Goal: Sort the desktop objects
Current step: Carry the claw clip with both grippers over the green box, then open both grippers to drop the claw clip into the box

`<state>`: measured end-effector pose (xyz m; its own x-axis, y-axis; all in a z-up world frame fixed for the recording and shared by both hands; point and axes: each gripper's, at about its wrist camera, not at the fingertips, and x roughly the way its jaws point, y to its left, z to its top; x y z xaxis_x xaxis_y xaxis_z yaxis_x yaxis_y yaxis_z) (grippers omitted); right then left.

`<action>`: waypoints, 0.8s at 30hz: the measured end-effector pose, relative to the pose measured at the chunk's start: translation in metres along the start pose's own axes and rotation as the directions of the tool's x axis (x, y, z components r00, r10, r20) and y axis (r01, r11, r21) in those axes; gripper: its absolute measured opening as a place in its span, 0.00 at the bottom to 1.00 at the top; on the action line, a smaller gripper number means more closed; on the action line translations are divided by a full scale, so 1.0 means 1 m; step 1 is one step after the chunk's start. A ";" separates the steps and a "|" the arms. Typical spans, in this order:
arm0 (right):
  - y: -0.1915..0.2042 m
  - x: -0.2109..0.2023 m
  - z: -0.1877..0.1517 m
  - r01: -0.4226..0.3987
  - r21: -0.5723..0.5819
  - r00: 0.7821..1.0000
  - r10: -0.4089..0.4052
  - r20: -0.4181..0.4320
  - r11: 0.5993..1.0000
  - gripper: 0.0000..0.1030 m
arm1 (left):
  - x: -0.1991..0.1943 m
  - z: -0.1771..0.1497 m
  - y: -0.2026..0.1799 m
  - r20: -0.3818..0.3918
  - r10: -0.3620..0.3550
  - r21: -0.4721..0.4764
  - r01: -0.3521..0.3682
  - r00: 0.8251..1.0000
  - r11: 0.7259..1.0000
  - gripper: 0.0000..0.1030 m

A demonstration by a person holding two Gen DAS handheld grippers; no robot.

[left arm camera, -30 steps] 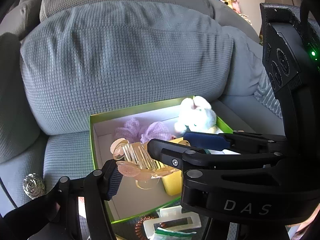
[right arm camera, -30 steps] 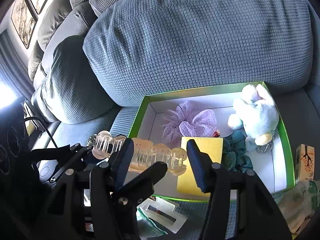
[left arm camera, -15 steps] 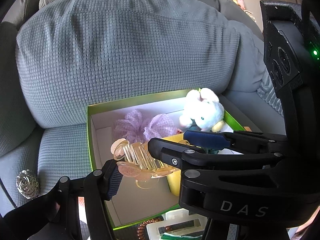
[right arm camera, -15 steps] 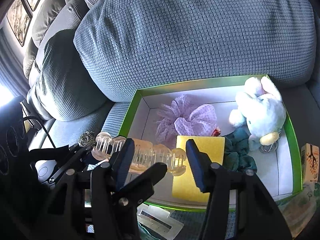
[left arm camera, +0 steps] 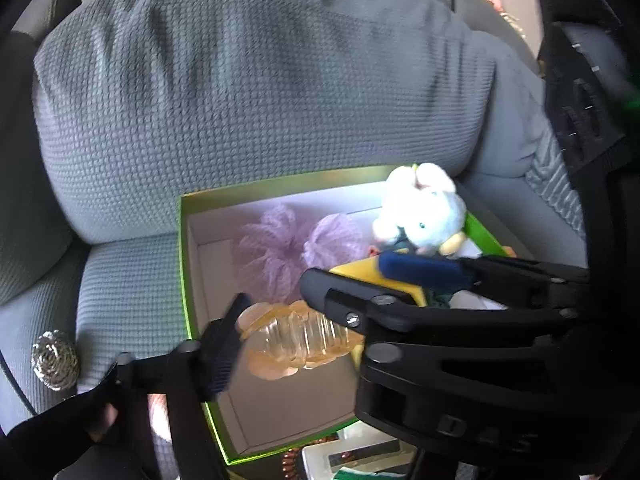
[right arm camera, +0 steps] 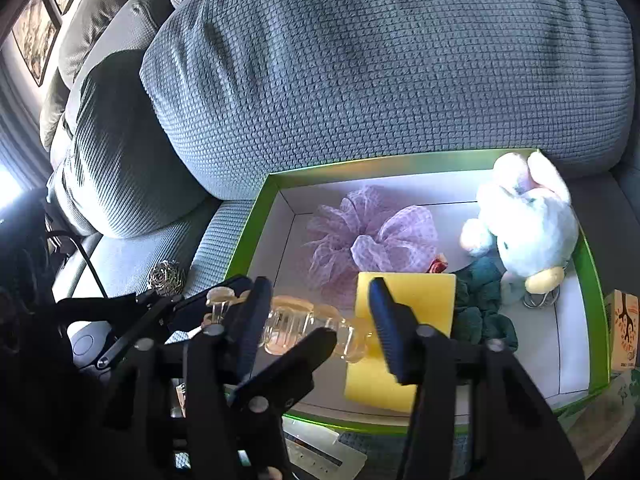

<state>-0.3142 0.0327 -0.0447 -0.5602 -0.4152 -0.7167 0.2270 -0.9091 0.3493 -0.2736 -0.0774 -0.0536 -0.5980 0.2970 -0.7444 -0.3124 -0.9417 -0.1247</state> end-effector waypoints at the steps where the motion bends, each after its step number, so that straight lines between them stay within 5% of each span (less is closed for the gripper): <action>1: -0.002 -0.002 0.000 0.004 0.006 1.000 -0.004 0.009 1.000 0.64 | -0.001 -0.001 0.000 0.002 0.012 -0.002 -0.012 1.000 1.000 0.83; 4: -0.004 -0.009 0.002 0.030 0.011 0.999 -0.031 0.033 0.999 0.73 | -0.003 -0.002 0.002 0.001 0.030 -0.002 -0.030 1.000 1.000 0.88; 24: -0.018 -0.033 -0.009 0.074 0.040 0.997 -0.075 0.033 0.996 0.79 | -0.016 -0.001 -0.015 0.012 0.074 0.017 -0.075 0.997 0.997 0.89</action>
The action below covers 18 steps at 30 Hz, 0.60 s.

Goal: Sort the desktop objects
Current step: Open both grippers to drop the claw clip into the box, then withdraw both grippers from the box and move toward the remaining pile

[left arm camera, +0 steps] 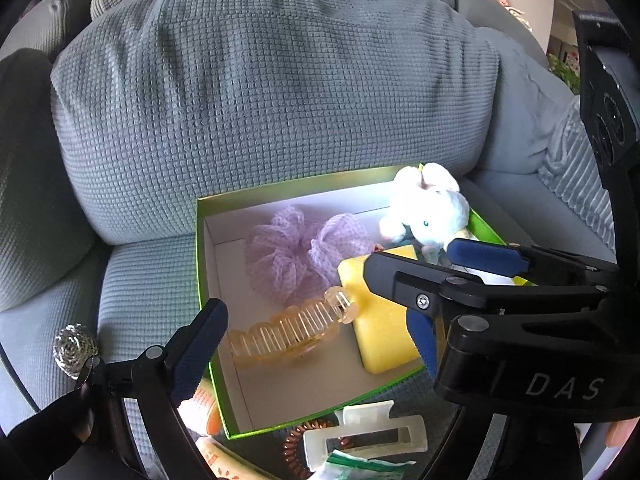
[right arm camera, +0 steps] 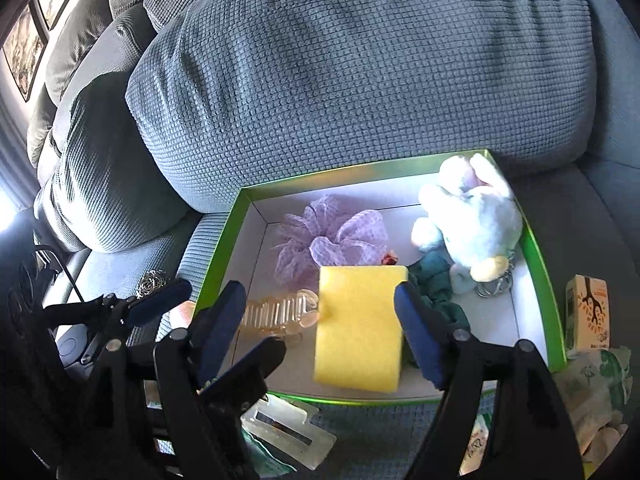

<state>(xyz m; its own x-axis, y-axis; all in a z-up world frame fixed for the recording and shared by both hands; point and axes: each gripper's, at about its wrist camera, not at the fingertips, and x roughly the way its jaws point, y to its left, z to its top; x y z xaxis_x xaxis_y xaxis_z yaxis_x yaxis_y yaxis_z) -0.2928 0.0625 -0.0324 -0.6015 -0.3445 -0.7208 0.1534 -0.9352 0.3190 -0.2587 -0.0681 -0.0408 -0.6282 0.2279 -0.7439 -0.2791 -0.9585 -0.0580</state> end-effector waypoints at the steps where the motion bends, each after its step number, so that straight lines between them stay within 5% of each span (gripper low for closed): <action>1: 0.000 0.000 0.001 0.006 0.003 1.000 -0.006 0.001 1.000 0.82 | -0.002 0.000 -0.001 0.001 0.005 0.002 -0.005 1.000 1.000 0.89; 5: -0.005 -0.008 0.000 0.022 0.010 1.000 -0.022 0.004 1.000 0.86 | -0.006 0.000 -0.006 0.003 0.034 0.010 -0.034 0.999 0.999 0.90; 7: -0.006 -0.012 0.001 0.027 0.014 1.000 -0.027 0.014 1.000 0.89 | -0.008 0.000 -0.008 0.003 0.048 0.011 -0.048 0.999 0.999 0.98; 18: -0.016 -0.028 -0.009 0.084 0.030 0.996 -0.084 0.015 0.996 1.00 | -0.015 -0.003 -0.016 -0.013 0.079 0.002 -0.079 0.997 0.997 0.98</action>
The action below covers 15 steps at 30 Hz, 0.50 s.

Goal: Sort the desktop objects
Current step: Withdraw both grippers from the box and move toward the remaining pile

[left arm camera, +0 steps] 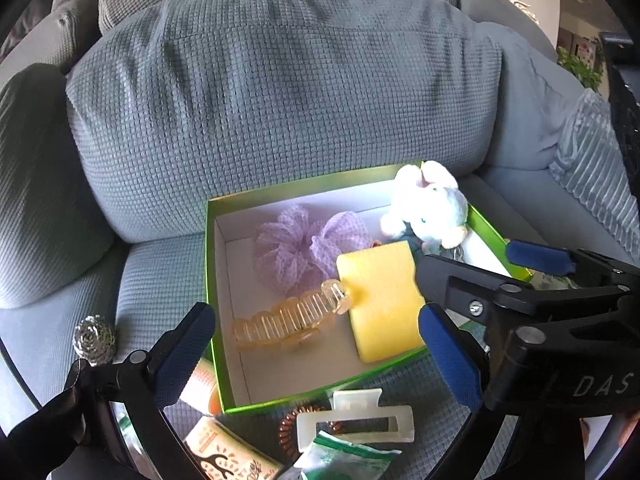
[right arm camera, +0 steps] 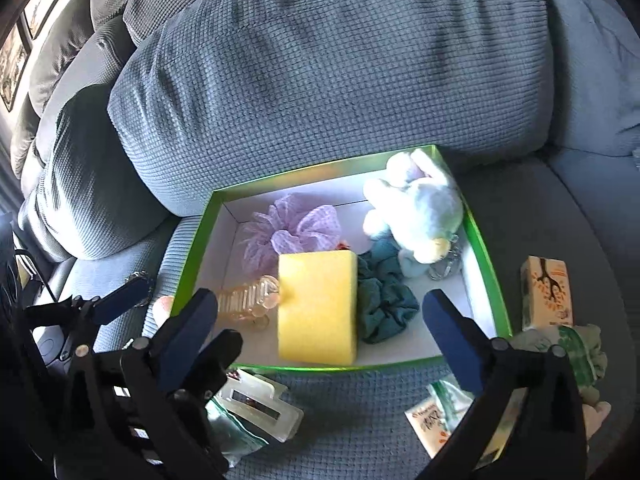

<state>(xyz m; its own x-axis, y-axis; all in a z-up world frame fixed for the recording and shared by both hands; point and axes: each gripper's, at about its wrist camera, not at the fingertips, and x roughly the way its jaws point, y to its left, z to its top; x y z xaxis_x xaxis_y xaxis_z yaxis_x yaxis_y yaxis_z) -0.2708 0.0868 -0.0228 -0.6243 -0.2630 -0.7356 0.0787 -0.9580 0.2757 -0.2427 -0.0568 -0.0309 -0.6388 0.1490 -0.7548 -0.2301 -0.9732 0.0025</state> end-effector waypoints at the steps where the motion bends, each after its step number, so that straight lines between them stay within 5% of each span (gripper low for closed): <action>1: -0.001 -0.001 -0.001 -0.001 0.000 1.000 0.001 -0.001 1.000 1.00 | 0.000 -0.001 -0.001 -0.004 0.003 -0.001 -0.003 1.000 1.000 0.98; 15: -0.002 -0.027 -0.020 -0.045 -0.011 0.999 0.045 -0.021 0.999 1.00 | -0.021 -0.015 -0.005 -0.006 0.010 -0.012 -0.010 1.000 1.000 0.98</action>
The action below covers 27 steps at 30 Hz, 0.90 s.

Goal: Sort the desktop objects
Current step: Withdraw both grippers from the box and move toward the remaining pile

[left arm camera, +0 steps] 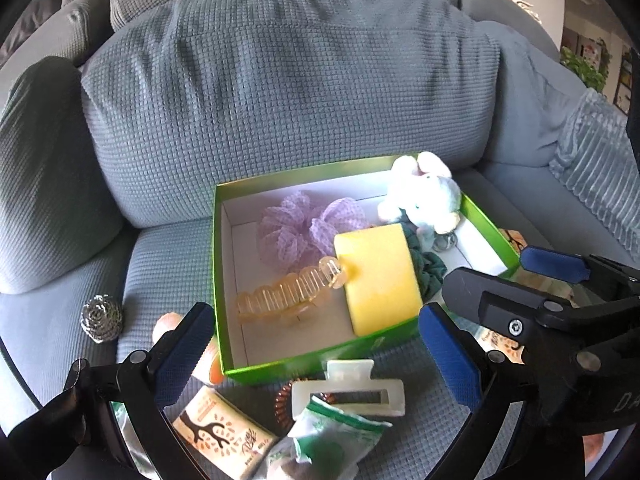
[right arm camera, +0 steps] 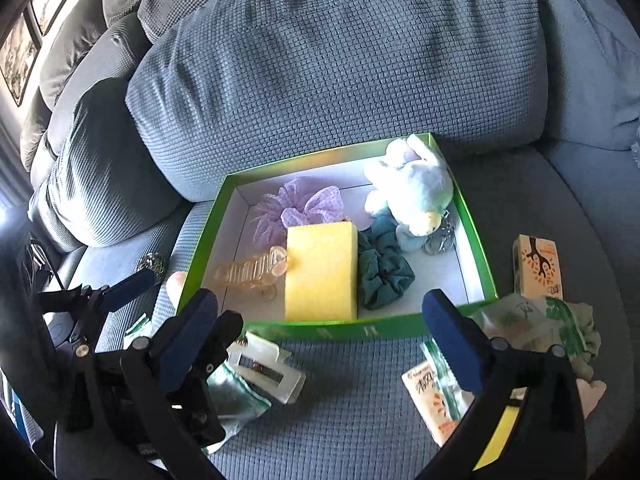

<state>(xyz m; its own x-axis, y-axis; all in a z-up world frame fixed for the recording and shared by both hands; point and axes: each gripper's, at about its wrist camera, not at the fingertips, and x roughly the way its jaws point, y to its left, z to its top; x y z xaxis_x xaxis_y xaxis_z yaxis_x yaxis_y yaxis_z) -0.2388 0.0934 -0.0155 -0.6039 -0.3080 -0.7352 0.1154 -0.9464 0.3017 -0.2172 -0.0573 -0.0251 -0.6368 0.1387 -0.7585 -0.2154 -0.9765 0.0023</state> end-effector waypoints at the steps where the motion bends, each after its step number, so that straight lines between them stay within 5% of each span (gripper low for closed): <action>1: 0.001 -0.003 -0.002 0.000 -0.002 1.000 0.000 0.000 1.000 1.00 | -0.002 -0.001 -0.001 0.002 -0.002 0.001 0.002 1.000 1.000 0.98; 17: -0.003 -0.047 -0.042 0.027 -0.014 0.999 -0.027 0.022 1.000 1.00 | -0.043 -0.035 -0.043 0.049 -0.028 0.118 0.022 0.998 0.993 0.98; 27: -0.022 -0.074 -0.072 0.118 0.016 0.992 -0.118 0.048 0.993 1.00 | -0.057 -0.059 -0.080 0.038 -0.139 0.164 0.131 0.990 0.978 0.98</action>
<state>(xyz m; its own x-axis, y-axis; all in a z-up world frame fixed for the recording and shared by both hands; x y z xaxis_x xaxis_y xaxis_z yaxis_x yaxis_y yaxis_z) -0.1395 0.1297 -0.0112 -0.6504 -0.1890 -0.7357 0.0311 -0.9744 0.2227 -0.1197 0.0032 -0.0205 -0.6286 0.2791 -0.7259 -0.4152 -0.9097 0.0097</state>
